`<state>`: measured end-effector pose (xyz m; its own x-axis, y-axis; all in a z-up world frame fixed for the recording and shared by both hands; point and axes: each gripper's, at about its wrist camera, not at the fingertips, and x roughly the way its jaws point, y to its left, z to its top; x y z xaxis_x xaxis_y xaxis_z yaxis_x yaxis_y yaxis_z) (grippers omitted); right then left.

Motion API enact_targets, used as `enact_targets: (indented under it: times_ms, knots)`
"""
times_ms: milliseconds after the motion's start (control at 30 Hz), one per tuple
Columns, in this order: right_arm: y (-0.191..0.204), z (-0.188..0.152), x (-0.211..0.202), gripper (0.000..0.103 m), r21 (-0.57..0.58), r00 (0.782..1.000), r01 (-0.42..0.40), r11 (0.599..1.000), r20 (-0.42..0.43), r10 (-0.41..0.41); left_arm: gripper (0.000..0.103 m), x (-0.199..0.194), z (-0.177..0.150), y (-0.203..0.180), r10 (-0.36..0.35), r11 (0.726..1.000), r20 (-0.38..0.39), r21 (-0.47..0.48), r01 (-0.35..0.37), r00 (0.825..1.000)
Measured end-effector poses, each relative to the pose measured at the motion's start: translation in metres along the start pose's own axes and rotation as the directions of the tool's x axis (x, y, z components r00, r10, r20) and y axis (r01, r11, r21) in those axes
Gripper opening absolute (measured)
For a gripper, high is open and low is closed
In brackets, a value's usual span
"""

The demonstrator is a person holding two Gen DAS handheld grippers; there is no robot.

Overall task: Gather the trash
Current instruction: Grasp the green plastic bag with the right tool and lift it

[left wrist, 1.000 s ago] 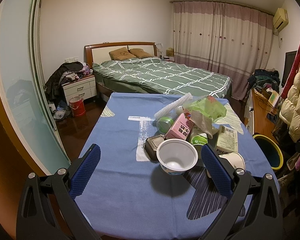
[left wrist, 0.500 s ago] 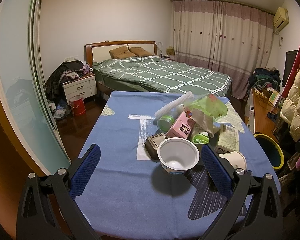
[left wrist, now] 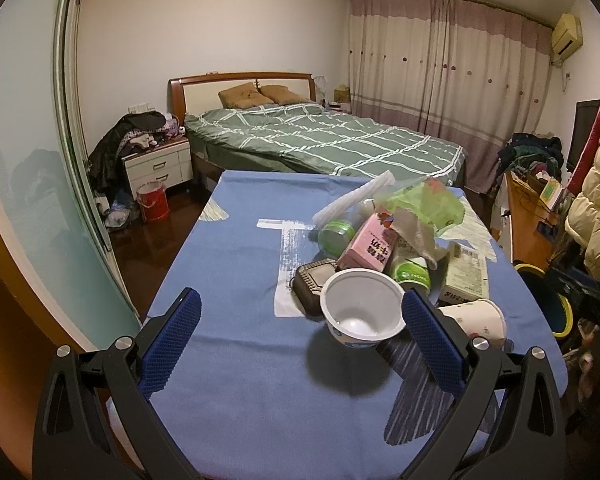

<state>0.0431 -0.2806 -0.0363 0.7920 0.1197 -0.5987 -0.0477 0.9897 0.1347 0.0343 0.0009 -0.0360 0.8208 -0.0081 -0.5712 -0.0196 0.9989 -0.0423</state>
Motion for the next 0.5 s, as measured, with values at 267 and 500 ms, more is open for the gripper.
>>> enact_targets:
  times_ms: [267, 500]
  knots:
    - [0.030, 0.053, 0.073, 0.097, -0.139, 1.000, -0.004, 0.990, 0.018, 0.007, 0.099, 0.023, 0.009, 0.009, 0.013, 1.000, -0.020, -0.014, -0.013, 1.000]
    - [0.058, 0.088, 0.126, 0.097, -0.250, 1.000, -0.017, 0.968, 0.001, 0.018, 0.099, 0.045, 0.016, 0.004, 0.003, 1.000, -0.049, -0.004, -0.003, 0.999]
